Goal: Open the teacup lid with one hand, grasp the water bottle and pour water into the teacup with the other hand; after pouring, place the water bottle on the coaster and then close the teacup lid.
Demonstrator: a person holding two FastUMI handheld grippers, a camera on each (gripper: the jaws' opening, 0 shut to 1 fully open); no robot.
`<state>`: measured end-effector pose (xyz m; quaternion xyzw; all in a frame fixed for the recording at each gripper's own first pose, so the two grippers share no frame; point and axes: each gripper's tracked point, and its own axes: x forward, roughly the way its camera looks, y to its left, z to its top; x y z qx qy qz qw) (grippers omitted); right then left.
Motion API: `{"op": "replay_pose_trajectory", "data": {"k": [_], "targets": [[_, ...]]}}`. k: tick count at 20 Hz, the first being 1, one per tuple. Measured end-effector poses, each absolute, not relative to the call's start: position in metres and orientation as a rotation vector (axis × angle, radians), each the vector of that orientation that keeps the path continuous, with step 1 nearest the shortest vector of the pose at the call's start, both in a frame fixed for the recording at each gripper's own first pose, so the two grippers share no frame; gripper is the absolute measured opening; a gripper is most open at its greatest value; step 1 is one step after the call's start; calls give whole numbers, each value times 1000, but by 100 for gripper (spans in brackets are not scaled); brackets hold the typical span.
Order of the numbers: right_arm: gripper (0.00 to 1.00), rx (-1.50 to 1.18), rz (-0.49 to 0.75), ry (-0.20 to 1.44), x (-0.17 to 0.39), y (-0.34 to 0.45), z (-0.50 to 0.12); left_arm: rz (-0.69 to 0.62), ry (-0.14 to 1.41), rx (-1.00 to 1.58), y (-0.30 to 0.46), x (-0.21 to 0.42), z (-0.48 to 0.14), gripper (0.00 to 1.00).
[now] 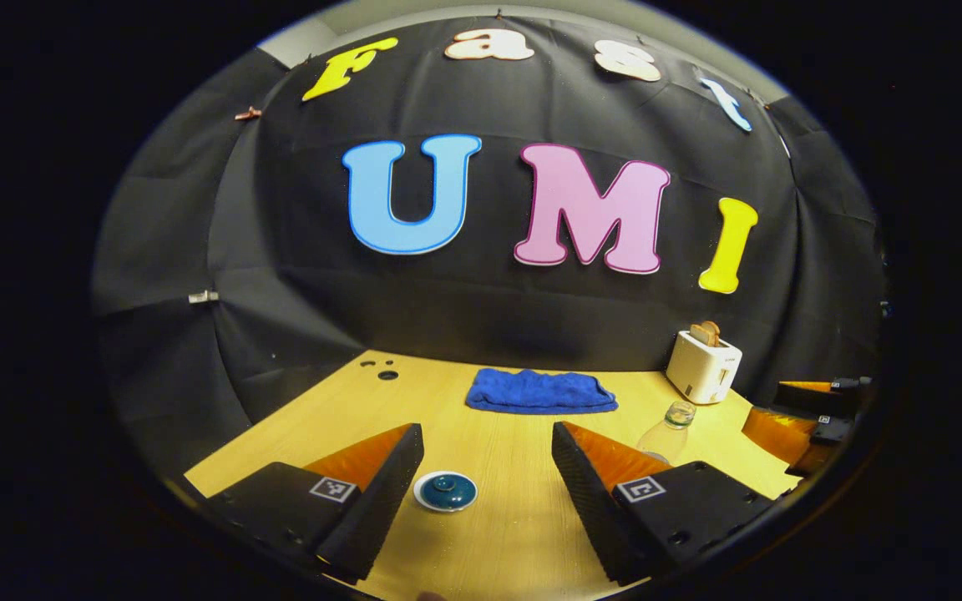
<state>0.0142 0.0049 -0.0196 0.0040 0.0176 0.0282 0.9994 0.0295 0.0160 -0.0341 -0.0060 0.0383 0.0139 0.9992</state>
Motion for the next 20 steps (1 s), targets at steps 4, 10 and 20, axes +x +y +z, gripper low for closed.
{"op": "replay_pose_trajectory", "data": {"k": [4,10,20], "targets": [[98,19,66,59,15,10,-30,46,80,0,26,42,-41,97],[98,7,93,99,19,28,-48,15,109,27,32,60,-65,97],[98,-6,100,160,51,52,-96,16,191,12,62,117,-154,77]]}}
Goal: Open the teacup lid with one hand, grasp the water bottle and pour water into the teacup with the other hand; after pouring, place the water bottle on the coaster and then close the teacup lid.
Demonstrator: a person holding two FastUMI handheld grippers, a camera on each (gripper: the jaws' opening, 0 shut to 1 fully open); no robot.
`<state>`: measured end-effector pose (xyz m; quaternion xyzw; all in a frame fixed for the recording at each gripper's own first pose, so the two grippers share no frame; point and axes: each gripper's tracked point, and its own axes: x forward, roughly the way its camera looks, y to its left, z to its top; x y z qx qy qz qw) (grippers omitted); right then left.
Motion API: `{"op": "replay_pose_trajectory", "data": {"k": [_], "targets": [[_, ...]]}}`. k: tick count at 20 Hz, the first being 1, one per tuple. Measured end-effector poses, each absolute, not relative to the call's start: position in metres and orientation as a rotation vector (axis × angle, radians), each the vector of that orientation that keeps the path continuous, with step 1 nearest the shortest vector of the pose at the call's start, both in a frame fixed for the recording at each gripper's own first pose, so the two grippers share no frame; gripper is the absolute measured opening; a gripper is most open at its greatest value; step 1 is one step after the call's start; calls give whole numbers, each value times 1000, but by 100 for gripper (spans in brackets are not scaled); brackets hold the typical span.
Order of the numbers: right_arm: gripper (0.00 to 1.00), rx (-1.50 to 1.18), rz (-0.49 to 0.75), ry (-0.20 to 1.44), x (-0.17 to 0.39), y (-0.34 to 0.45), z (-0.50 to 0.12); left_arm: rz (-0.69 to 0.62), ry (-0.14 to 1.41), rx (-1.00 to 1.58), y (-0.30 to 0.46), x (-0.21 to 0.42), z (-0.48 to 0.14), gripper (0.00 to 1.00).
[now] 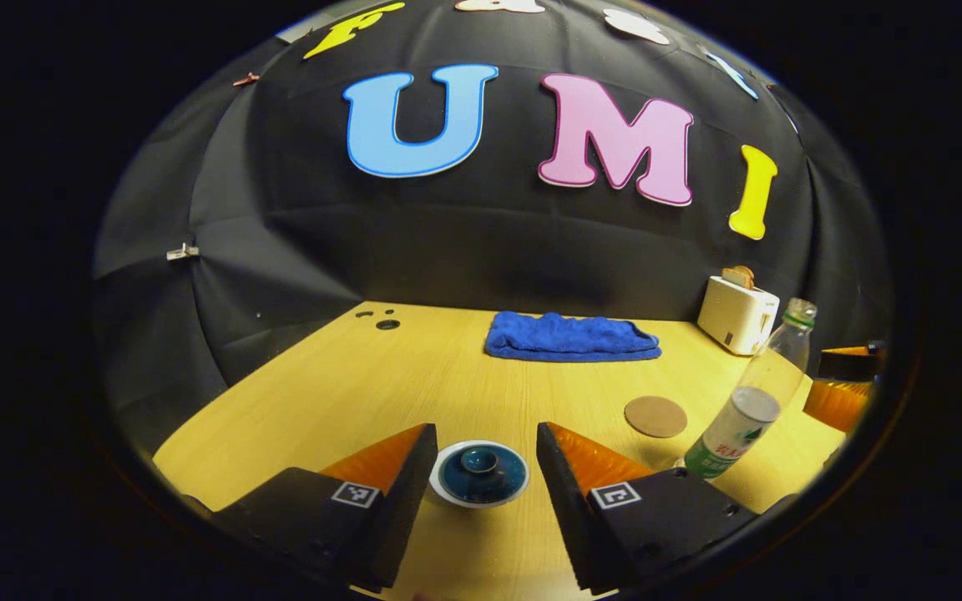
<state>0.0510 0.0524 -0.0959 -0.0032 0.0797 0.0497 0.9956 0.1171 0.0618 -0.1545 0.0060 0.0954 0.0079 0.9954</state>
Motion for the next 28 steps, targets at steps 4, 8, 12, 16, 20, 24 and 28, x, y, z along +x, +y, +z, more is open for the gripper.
{"op": "replay_pose_trajectory", "data": {"k": [4,8,12,16,20,24,28], "targets": [[98,-8,87,188,58,55,-119,11,216,-5,68,133,-175,71],[98,3,77,193,58,59,-122,-3,236,-3,66,137,-181,66],[98,-5,78,194,58,61,-124,-17,247,26,65,139,-187,64],[98,1,70,188,63,63,-126,-22,251,6,66,143,-191,60],[98,19,60,182,70,65,-129,-36,259,19,66,146,-193,54],[98,28,46,168,77,64,-127,-52,260,75,64,147,-191,33],[98,30,29,148,85,61,-125,-56,240,72,64,147,-184,28]]}}
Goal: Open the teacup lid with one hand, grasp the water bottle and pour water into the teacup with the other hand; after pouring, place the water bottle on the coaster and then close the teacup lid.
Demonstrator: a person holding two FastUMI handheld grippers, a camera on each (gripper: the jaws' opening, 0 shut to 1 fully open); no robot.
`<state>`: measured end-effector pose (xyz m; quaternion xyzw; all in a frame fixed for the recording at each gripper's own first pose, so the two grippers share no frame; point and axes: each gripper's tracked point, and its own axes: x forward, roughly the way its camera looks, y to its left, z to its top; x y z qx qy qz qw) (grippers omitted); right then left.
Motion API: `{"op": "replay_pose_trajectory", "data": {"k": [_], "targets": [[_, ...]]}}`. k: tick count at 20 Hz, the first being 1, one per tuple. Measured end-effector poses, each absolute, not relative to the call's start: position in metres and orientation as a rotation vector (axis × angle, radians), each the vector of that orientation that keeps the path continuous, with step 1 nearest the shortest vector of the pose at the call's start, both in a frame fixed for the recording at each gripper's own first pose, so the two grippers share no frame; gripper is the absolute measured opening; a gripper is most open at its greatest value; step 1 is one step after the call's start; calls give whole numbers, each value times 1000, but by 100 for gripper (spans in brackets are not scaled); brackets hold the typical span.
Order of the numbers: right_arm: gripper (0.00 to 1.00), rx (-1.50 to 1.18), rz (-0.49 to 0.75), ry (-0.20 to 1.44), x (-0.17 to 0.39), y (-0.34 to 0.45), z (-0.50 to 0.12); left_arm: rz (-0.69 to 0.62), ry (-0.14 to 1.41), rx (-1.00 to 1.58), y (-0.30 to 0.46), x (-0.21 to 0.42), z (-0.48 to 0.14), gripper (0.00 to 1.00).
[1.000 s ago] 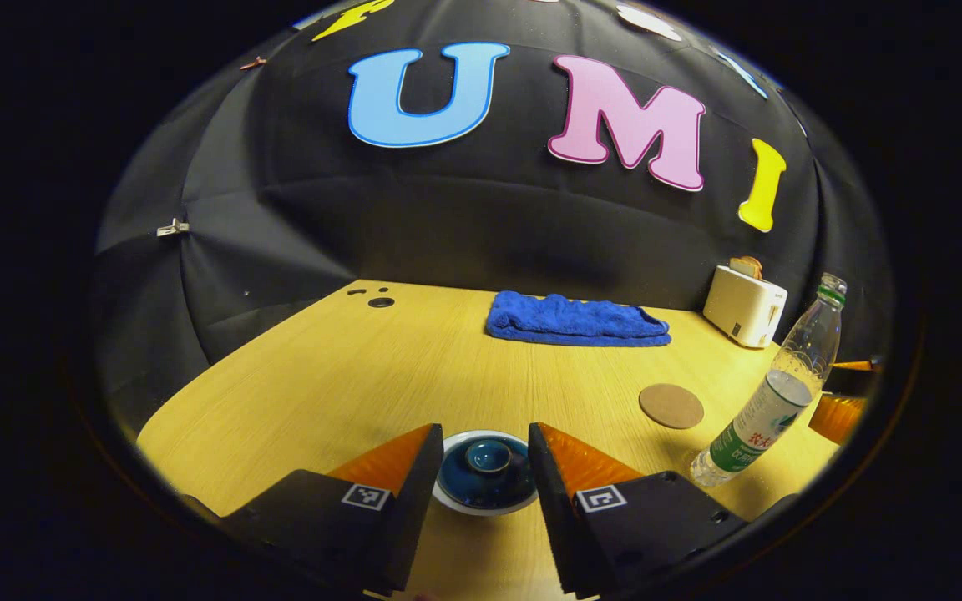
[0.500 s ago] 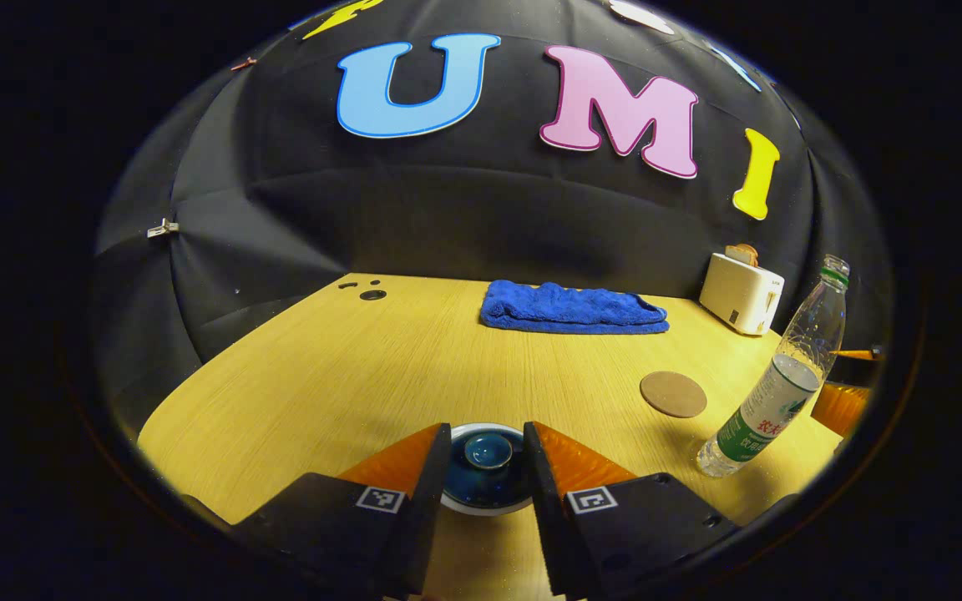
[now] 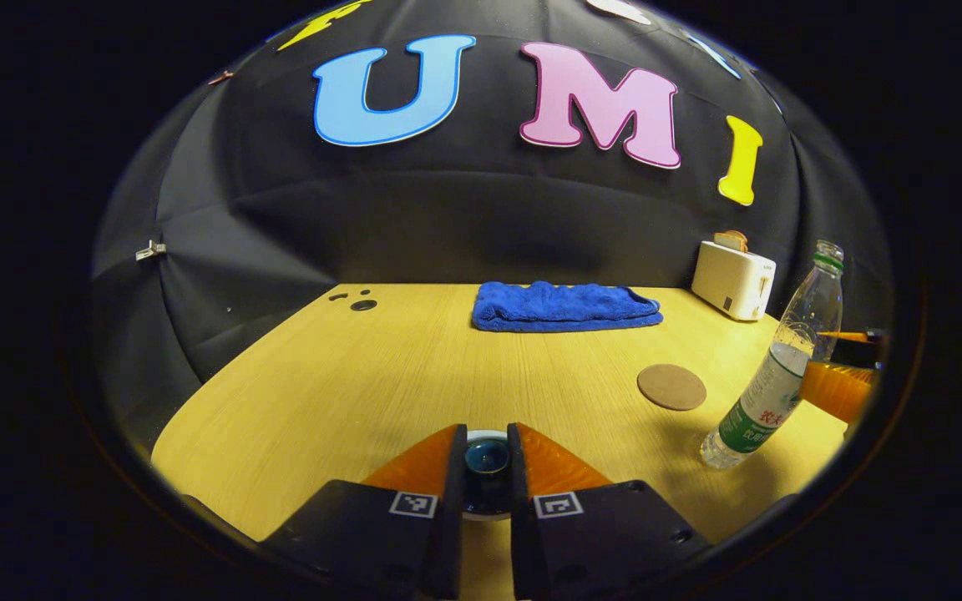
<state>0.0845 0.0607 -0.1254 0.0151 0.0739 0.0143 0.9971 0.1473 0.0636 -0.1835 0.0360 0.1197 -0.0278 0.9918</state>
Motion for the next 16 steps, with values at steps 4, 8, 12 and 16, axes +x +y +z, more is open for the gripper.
{"op": "replay_pose_trajectory", "data": {"k": [4,8,12,16], "targets": [[98,30,32,140,90,66,-128,-60,224,77,64,146,-174,26],[98,29,28,137,96,68,-131,-62,205,77,62,142,-163,26],[98,44,6,145,106,65,-140,-51,182,70,64,132,-151,26],[98,67,-10,134,116,64,-145,-39,186,65,70,124,-152,26]]}}
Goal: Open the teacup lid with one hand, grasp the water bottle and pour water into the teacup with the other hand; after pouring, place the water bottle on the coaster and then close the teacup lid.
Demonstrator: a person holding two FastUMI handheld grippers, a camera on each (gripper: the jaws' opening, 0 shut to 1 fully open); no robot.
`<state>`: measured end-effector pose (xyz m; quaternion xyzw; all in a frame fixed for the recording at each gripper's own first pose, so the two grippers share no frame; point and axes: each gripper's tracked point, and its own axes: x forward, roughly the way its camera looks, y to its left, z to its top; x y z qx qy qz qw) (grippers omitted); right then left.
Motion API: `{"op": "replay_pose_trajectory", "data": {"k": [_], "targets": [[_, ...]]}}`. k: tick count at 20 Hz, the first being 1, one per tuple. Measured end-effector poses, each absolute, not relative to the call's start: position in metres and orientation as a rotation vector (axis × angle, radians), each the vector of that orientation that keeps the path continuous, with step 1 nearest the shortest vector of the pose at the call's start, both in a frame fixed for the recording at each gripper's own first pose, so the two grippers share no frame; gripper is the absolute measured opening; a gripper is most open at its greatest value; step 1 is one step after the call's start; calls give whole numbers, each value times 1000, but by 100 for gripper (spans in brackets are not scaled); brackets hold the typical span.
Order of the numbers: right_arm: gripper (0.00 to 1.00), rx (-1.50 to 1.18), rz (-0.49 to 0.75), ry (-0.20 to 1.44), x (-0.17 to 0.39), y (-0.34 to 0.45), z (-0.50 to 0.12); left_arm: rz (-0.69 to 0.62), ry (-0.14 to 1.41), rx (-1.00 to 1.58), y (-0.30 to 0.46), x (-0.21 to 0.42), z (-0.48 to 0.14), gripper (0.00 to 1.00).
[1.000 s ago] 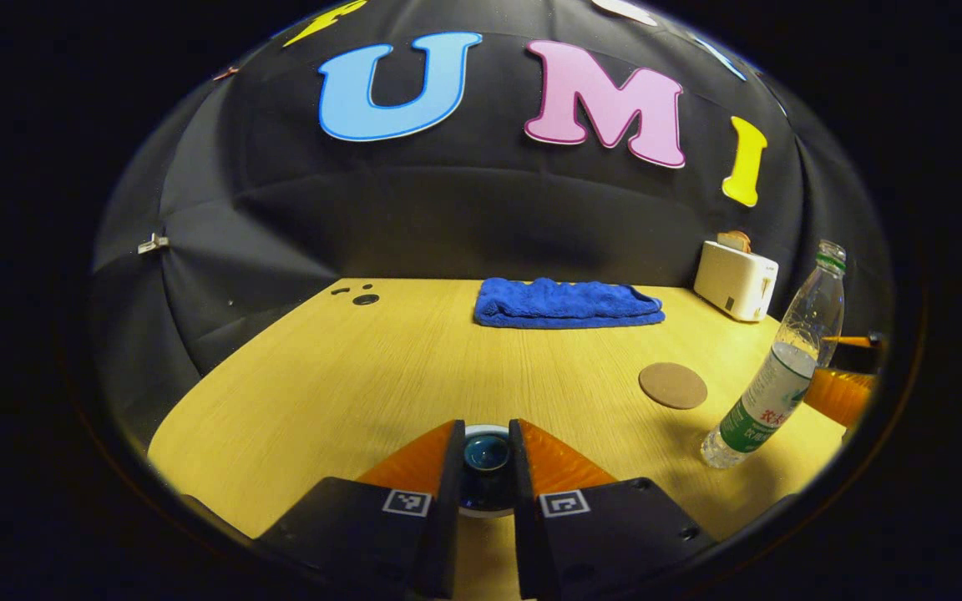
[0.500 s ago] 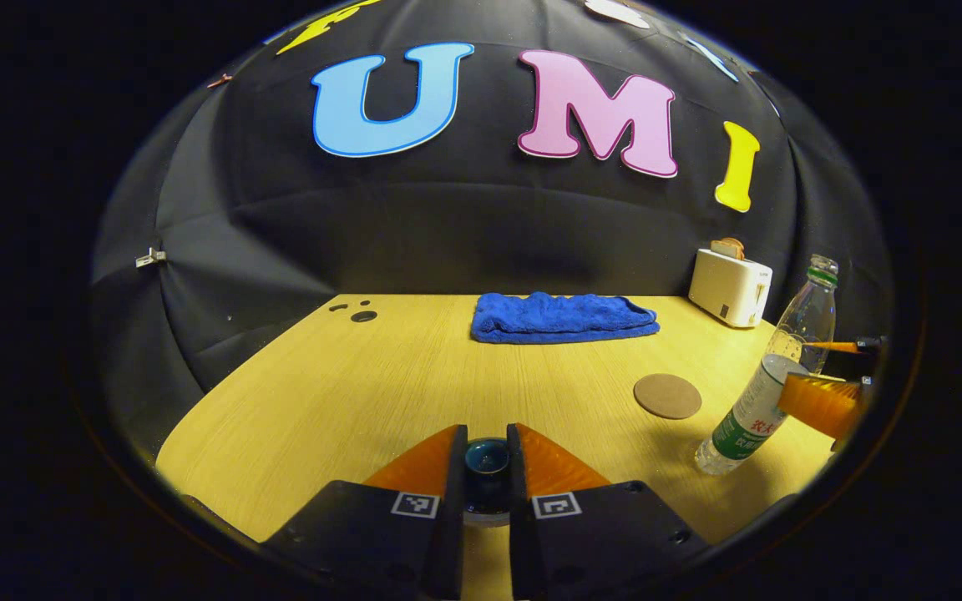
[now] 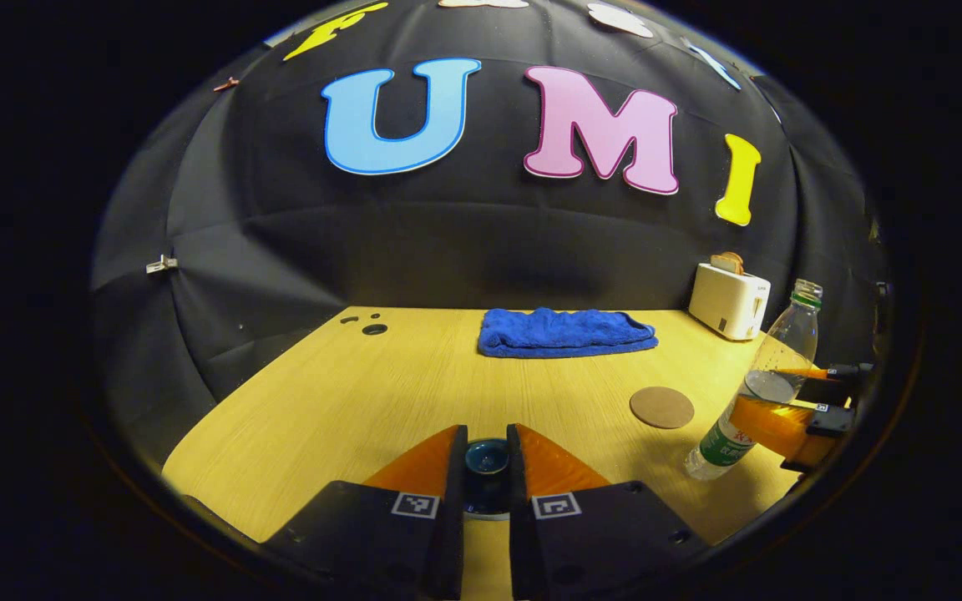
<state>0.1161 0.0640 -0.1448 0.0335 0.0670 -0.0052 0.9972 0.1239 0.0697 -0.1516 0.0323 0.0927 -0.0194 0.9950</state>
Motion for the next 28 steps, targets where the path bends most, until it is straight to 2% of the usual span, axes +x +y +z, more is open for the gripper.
{"op": "replay_pose_trajectory", "data": {"k": [2,3,4,6,8,9,13,22,28], "targets": [[98,79,-11,116,123,65,-145,-33,180,57,73,122,-153,26],[96,81,-13,102,127,64,-145,-30,176,54,74,121,-153,22],[95,80,-13,93,131,63,-145,-27,175,53,75,122,-155,26],[81,68,-9,75,138,63,-145,-25,174,46,74,123,-157,26],[80,40,11,65,141,67,-145,-25,166,34,73,123,-157,22],[78,25,23,68,141,68,-145,-23,162,32,73,122,-156,26],[73,-54,68,109,146,75,-143,1,148,46,82,115,-151,26],[73,-536,101,25,185,84,-98,84,104,21,129,93,-136,26],[73,-803,225,-43,196,137,-117,121,95,-24,163,82,-140,26]]}}
